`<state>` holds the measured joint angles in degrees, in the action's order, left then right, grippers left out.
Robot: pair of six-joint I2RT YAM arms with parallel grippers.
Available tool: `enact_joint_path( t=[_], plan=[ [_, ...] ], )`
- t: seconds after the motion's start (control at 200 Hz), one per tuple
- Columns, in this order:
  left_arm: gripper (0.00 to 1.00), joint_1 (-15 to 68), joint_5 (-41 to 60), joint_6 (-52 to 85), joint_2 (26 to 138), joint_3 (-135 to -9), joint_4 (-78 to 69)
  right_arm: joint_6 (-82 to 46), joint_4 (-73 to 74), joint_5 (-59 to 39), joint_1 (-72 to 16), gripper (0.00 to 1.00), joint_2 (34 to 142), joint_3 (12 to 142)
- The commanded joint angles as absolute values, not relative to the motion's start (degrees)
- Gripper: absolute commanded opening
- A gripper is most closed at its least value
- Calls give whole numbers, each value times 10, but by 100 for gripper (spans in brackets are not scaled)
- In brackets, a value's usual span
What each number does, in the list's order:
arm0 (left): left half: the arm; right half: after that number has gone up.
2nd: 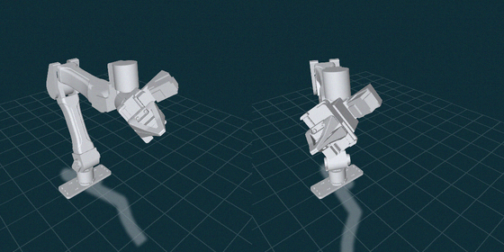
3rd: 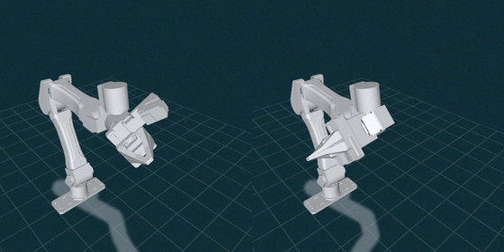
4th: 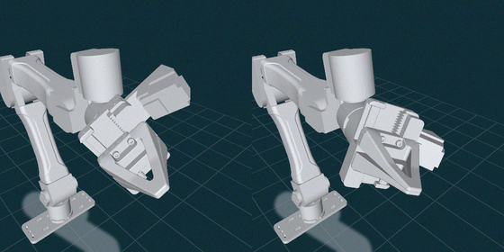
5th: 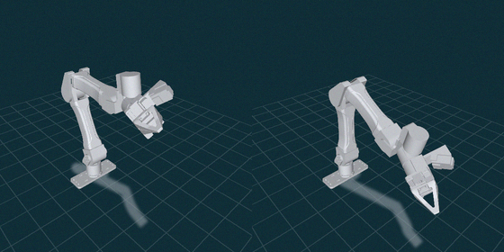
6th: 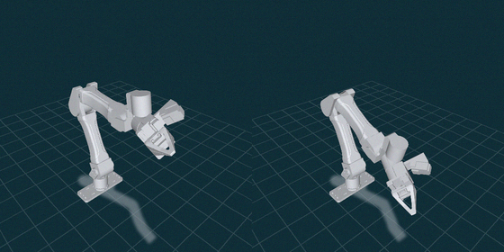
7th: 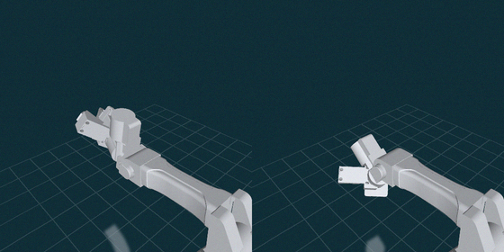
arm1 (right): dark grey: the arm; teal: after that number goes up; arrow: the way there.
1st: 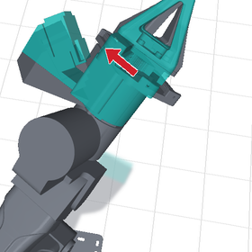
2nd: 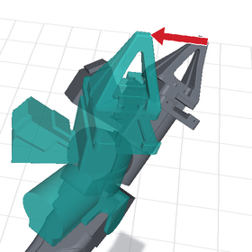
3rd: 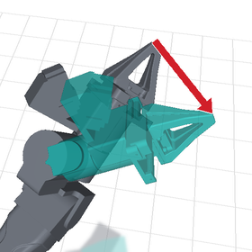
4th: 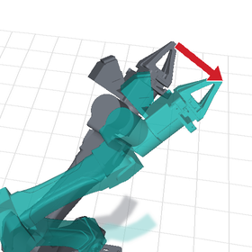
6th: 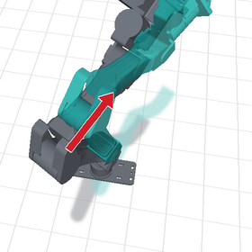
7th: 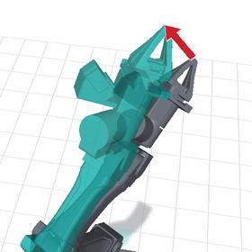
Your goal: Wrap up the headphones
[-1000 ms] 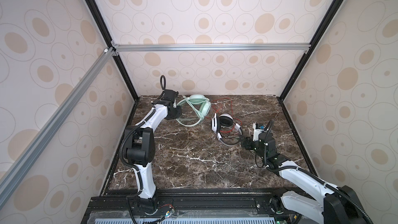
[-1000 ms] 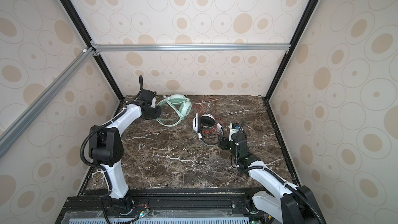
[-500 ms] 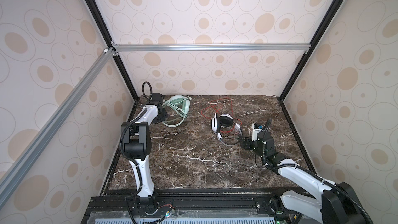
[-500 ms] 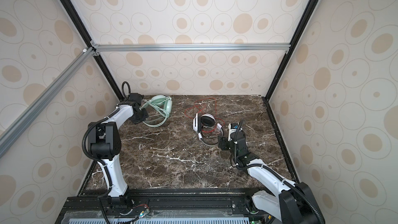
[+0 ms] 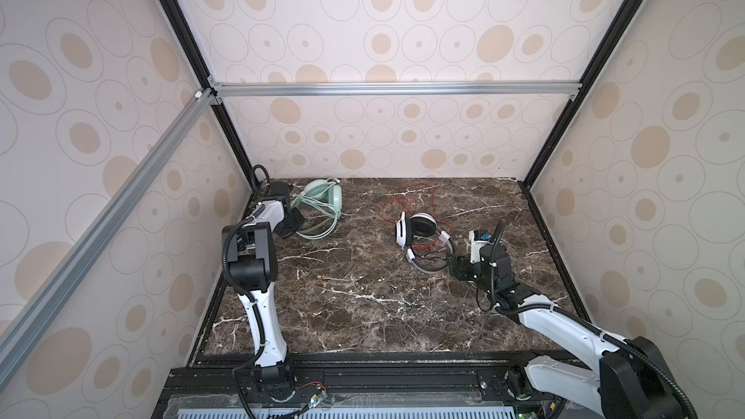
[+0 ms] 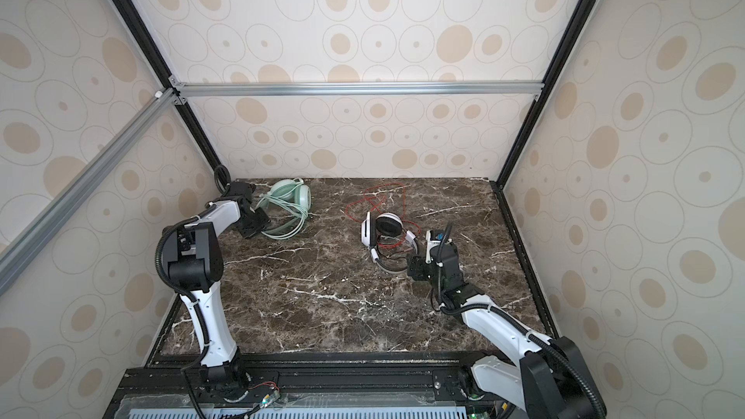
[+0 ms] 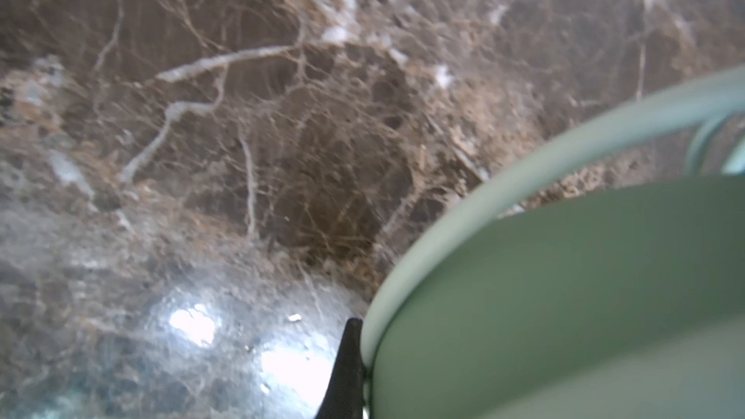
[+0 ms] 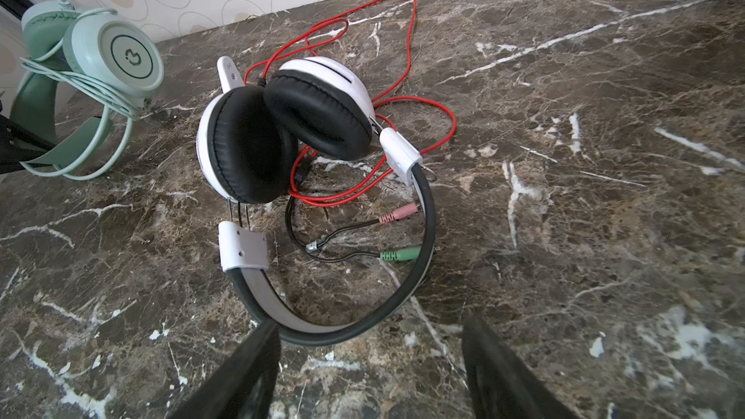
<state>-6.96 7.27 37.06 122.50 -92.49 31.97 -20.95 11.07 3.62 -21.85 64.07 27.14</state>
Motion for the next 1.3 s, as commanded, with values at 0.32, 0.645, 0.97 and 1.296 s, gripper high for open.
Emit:
enact_joint_path(
  t=[0.32,0.645,0.97,1.296],
  plan=[
    [11,-77,82,359,1261,-969,338,-204,99,37,-221,74,627,284],
    [68,-77,80,346,1229,-938,305,-202,93,38,-221,74,607,282],
    [98,-48,82,326,1035,-807,194,-204,93,33,-224,74,602,282],
    [98,157,-28,260,745,-639,13,-203,107,32,-227,74,602,275]
  ],
)
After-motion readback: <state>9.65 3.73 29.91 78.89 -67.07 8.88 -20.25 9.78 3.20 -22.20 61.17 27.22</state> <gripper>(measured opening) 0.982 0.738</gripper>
